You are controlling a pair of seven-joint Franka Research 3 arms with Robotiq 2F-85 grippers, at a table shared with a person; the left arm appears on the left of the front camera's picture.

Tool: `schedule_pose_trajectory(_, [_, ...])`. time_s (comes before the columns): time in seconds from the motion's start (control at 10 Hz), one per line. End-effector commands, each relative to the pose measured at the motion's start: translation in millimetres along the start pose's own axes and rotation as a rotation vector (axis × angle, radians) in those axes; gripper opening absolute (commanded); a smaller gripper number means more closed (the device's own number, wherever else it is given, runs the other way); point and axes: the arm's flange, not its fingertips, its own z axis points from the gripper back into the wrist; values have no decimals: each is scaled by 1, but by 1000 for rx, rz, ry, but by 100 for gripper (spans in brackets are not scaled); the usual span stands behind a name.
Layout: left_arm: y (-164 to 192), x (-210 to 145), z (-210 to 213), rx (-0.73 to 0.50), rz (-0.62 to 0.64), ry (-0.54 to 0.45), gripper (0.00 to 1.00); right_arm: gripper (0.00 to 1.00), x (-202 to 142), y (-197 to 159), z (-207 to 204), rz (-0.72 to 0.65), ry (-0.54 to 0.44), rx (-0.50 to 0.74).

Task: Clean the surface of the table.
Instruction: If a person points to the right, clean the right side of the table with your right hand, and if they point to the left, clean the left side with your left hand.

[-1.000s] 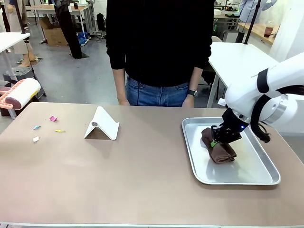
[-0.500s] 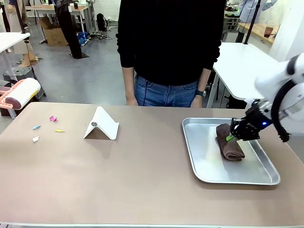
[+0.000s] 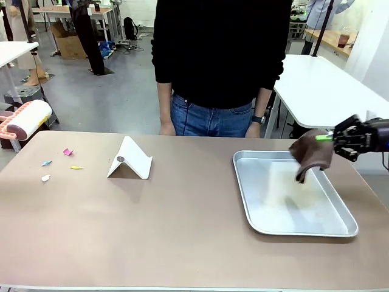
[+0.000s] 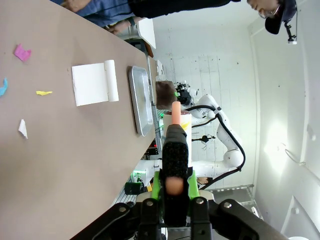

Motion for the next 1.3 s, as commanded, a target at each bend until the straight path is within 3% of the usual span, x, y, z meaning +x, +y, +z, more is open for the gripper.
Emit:
schedule_pose_trajectory(0.0, [-3,-2,1,-12,-16,11,0,0,-1,-11,24,31,71,203])
schedule_pose_trajectory(0.2, [-3,-2,1,-12,-16,11,0,0,-7,-9,60,47,177,394])
schedule_pose_trajectory(0.4, [-3,-2,1,-12,-16,11,0,0,-9,-14,97,20,210,462])
schedule_pose_trajectory(0.8, [-3,-2,1,-12,-16,11,0,0,-33,-24,152,41,104,432])
schedule_pose_trajectory(1.1, [-3,-2,1,-12,-16,11,0,0,-34,-21,139,56,69,367])
schedule_pose_trajectory(1.2, [-3,-2,1,-12,-16,11,0,0,-30,-28,158,6,89,419])
